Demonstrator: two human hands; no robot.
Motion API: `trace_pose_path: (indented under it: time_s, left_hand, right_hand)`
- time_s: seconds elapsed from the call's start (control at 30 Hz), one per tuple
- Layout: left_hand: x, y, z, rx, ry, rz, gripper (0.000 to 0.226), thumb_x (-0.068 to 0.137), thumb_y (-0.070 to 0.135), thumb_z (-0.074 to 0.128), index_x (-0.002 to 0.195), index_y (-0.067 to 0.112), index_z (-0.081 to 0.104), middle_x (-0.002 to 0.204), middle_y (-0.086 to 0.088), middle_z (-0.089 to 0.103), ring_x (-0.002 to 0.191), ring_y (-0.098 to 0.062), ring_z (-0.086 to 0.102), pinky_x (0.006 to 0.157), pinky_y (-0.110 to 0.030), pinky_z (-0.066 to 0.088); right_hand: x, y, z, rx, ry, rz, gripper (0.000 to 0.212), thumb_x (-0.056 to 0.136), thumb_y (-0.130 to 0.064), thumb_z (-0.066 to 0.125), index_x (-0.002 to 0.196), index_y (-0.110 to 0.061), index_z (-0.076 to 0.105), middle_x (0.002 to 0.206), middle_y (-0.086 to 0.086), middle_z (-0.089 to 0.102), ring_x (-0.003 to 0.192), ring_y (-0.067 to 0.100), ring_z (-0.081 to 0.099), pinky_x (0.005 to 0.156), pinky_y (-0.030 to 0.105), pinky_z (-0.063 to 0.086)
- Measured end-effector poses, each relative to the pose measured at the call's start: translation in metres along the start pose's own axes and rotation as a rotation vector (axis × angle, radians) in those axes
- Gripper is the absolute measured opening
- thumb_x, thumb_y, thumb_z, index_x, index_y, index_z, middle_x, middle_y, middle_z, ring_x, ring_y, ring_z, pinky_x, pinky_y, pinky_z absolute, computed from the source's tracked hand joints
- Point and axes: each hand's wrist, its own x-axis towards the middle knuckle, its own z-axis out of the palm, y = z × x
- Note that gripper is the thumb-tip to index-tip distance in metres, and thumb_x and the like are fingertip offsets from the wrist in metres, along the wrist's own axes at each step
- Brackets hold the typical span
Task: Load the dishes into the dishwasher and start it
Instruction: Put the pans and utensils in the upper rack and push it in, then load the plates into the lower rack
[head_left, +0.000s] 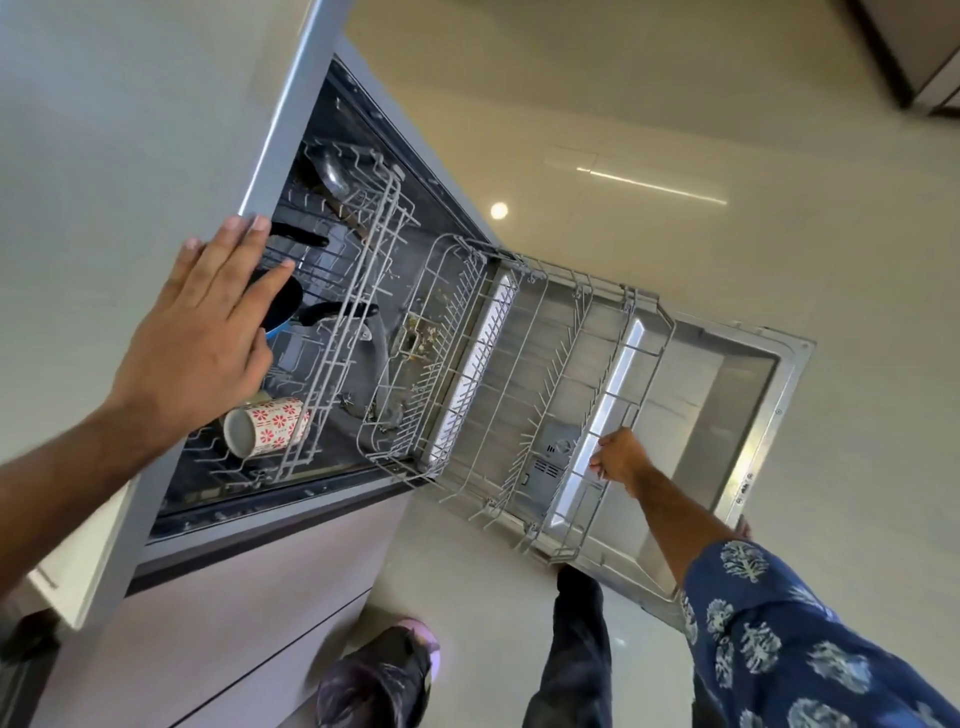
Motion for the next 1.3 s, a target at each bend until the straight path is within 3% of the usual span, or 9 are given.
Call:
trace_pose_path:
  time_s: [0.07,0.17,0.4,0.5,0.63,0.73,0.9,1.13,1.3]
  left_hand:
    - [-0.001,-0.001,0.002,-0.005,0.016,0.003,0.066,0.090,0.023,0.033,0.151,0.000,0.034,0.167,-0.018,0.005,0.155,-0.033,0.002,0.124,-0.057,0.008]
    - [-0.001,-0.001,0.004,-0.021,0.042,0.001,0.064,0.091,0.021,0.034,0.152,0.000,0.033,0.167,-0.018,0.005,0.155,-0.032,0.001,0.124,-0.056,0.006]
    - [-0.004,-0.007,0.007,0.006,0.050,0.004,0.072,0.091,0.013,0.056,0.155,0.003,0.024,0.167,-0.018,-0.002,0.155,-0.030,-0.005,0.124,-0.056,0.004]
    - [-0.003,-0.010,0.006,0.032,0.007,0.031,0.080,0.092,0.028,0.059,0.157,0.006,0.018,0.167,-0.017,-0.004,0.155,-0.031,-0.008,0.124,-0.057,0.005]
    - [-0.003,-0.009,-0.007,-0.026,-0.114,0.018,0.098,0.090,0.054,0.059,0.160,0.011,0.006,0.167,-0.016,-0.012,0.154,-0.031,-0.013,0.122,-0.061,0.005]
    - [-0.016,0.010,-0.023,-0.173,-0.181,-0.095,0.099,0.094,0.052,0.056,0.159,0.016,-0.009,0.165,-0.014,-0.021,0.152,-0.033,-0.018,0.122,-0.060,-0.002]
    - [-0.092,0.089,-0.047,-0.311,-0.231,-0.375,0.092,0.097,0.055,0.048,0.160,0.020,-0.010,0.166,-0.009,-0.020,0.153,-0.037,-0.008,0.115,-0.073,0.013]
    - [-0.232,0.165,-0.106,-0.356,-0.245,-0.721,0.085,0.088,0.048,0.061,0.157,0.012,0.026,0.165,-0.010,0.022,0.151,-0.037,0.024,0.112,-0.069,0.028]
    - [-0.329,0.186,-0.140,-0.414,-0.210,-1.043,0.082,0.087,0.046,0.055,0.156,0.013,0.025,0.166,-0.010,0.019,0.151,-0.037,0.023,0.113,-0.068,0.028]
  right_hand:
    - [-0.007,-0.001,-0.001,-0.068,0.042,-0.008,0.012,0.090,-0.001,0.053,0.101,-0.002,0.060,0.109,0.025,0.067,0.083,0.030,0.064,0.072,0.032,0.053]
    - [-0.025,-0.003,-0.004,-0.233,0.131,-0.059,0.036,0.097,-0.006,0.043,0.132,0.002,0.045,0.125,0.024,0.057,0.113,0.039,0.057,0.082,0.033,0.042]
    - [-0.078,-0.009,-0.010,-1.013,0.261,-0.375,0.058,0.099,-0.039,0.048,0.146,-0.009,0.032,0.146,0.013,0.041,0.128,0.031,0.046,0.097,0.044,0.047]
    - [-0.101,-0.020,-0.012,-1.242,0.243,-0.563,0.082,0.097,-0.056,0.044,0.157,-0.011,0.008,0.163,0.016,0.012,0.149,0.035,0.019,0.119,0.050,0.026]
    - [-0.147,-0.055,-0.013,-1.322,0.248,-0.753,0.089,0.097,-0.061,0.036,0.157,-0.015,-0.009,0.164,0.015,-0.008,0.152,0.035,0.000,0.123,0.052,0.006]
    - [-0.185,-0.084,-0.019,-1.368,0.258,-0.870,0.092,0.096,-0.064,0.036,0.156,-0.015,-0.011,0.164,0.015,-0.008,0.152,0.035,0.001,0.123,0.052,0.007]
    - [-0.247,-0.123,-0.027,-1.485,0.229,-1.052,0.093,0.095,-0.066,0.037,0.157,-0.015,-0.009,0.165,0.015,-0.004,0.152,0.035,0.005,0.122,0.054,0.010]
    - [-0.353,-0.193,0.018,-1.680,0.158,-1.366,0.090,0.097,-0.065,0.033,0.156,-0.013,-0.011,0.165,0.013,-0.008,0.153,0.032,0.001,0.123,0.050,0.007]
    - [-0.433,-0.220,0.109,-1.736,0.058,-1.688,0.086,0.098,-0.061,0.038,0.159,-0.016,-0.002,0.166,0.010,-0.001,0.153,0.029,0.004,0.123,0.047,0.010]
